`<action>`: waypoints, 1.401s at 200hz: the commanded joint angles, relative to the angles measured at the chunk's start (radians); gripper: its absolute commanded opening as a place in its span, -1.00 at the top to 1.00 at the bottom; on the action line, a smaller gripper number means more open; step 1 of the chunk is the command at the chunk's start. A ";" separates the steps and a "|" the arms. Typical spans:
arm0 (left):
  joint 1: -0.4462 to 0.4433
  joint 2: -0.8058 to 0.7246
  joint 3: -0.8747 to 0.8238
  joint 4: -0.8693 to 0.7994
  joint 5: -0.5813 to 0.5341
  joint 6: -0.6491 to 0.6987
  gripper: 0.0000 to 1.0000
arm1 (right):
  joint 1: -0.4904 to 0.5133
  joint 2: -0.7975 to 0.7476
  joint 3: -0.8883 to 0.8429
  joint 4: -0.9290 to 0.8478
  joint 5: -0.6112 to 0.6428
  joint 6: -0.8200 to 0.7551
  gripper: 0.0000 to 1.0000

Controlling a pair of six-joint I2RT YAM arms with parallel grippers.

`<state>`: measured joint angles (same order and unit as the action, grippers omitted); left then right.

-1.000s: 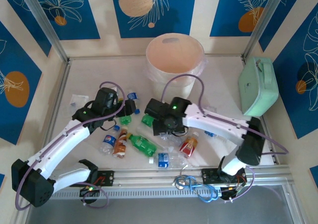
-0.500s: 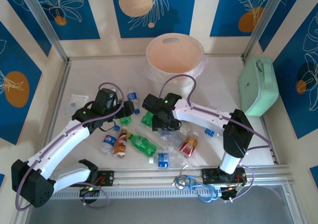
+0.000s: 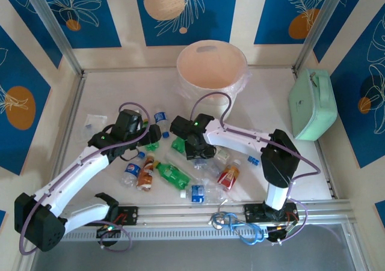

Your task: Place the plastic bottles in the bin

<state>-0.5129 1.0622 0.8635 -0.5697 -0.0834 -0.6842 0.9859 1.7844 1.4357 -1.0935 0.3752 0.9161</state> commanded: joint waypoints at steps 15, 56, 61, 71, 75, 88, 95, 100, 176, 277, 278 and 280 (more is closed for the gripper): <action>0.008 -0.002 0.002 -0.018 -0.022 -0.017 -0.73 | 0.043 -0.016 0.082 -0.102 0.051 -0.001 0.04; 0.008 0.004 0.022 -0.010 -0.015 -0.014 -0.75 | 0.095 -0.087 0.188 -0.137 0.089 -0.058 0.04; 0.008 0.004 0.026 -0.012 -0.013 -0.015 -0.75 | 0.100 -0.094 0.208 -0.145 0.097 -0.064 0.04; 0.009 0.003 0.031 -0.013 -0.013 -0.016 -0.75 | 0.106 -0.105 0.248 -0.160 0.108 -0.078 0.04; 0.008 0.002 0.031 -0.013 -0.013 -0.016 -0.75 | 0.107 -0.111 0.267 -0.165 0.114 -0.085 0.04; 0.009 -0.003 0.029 -0.010 -0.013 -0.020 -0.76 | 0.103 -0.130 0.324 -0.171 0.127 -0.109 0.04; 0.010 -0.005 0.029 -0.010 -0.013 -0.022 -0.75 | 0.097 -0.143 0.353 -0.165 0.122 -0.123 0.04; 0.010 -0.005 0.029 -0.010 -0.013 -0.024 -0.76 | 0.088 -0.154 0.373 -0.154 0.116 -0.140 0.04; 0.015 -0.020 0.024 0.033 0.059 -0.045 -0.76 | -0.120 -0.199 0.625 -0.016 -0.049 -0.291 0.06; 0.048 -0.034 0.069 0.038 0.140 -0.018 -0.76 | -0.344 -0.113 0.772 0.011 -0.156 -0.384 0.05; 0.048 -0.034 0.068 0.038 0.141 -0.018 -0.75 | -0.347 -0.109 0.780 0.008 -0.157 -0.385 0.05; 0.048 -0.034 0.068 0.037 0.141 -0.019 -0.76 | -0.355 -0.098 0.793 0.003 -0.160 -0.388 0.05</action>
<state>-0.4755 1.0355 0.9508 -0.5426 0.0132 -0.6849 0.7006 1.6180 2.1201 -1.0859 0.2806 0.5777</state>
